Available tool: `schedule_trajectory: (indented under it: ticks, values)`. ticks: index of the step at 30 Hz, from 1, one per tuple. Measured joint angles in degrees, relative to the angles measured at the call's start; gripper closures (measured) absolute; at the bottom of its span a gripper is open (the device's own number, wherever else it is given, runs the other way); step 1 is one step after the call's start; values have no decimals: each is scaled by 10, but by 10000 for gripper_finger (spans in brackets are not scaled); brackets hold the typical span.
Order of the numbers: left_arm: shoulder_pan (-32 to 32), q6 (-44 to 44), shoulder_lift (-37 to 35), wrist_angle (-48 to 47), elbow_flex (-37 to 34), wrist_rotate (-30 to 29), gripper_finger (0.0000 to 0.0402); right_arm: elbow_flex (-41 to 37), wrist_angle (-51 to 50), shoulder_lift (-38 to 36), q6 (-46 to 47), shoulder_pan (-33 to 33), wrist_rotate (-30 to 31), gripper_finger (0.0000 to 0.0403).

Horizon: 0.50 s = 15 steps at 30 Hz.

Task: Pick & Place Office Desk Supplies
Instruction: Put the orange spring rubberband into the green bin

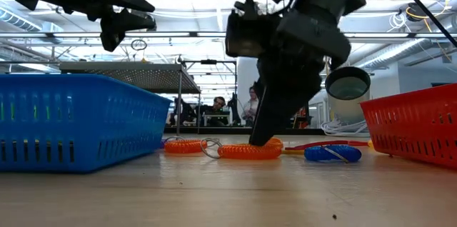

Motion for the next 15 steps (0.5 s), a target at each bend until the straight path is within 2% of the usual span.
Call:
schedule_trajectory:
  ticks: [11,15]
  values:
    - [0,-1,0,1,0,-10,256,-60,71,-3,14,6,21,275]
    - [0,-1,0,1,0,-10,256,-64,73,-3,15,16,35,297]
